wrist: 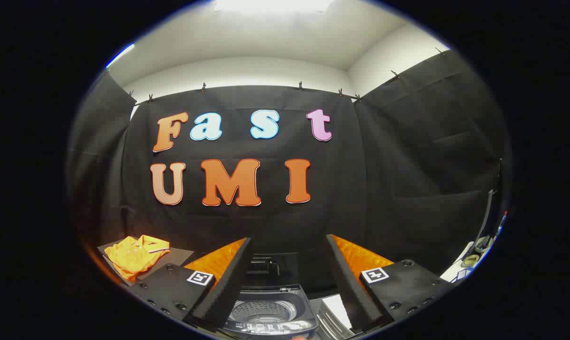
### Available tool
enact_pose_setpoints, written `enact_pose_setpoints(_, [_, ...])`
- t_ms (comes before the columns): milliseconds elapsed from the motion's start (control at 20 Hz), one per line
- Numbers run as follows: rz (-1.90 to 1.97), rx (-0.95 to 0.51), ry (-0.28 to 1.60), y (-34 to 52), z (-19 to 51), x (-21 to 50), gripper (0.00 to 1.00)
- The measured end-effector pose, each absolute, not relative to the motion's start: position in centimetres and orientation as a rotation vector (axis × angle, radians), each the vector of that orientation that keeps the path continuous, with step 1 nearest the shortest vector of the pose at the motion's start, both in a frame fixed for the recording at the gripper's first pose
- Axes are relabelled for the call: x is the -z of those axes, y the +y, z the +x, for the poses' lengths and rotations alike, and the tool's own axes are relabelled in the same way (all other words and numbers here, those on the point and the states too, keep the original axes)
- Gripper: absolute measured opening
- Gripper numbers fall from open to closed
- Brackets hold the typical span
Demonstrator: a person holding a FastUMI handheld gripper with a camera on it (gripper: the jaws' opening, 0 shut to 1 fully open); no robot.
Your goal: Put the clothes into the washing machine and then close the washing machine lid.
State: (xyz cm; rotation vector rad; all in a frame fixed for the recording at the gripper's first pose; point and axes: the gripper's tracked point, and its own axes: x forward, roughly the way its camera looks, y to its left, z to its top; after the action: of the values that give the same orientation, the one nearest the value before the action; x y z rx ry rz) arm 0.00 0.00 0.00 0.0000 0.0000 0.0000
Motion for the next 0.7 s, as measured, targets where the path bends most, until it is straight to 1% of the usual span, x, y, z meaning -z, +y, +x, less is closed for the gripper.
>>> enact_pose_setpoints(700, [0.007,-0.012,-0.012,1.2,-0.1,-0.1,0.98])
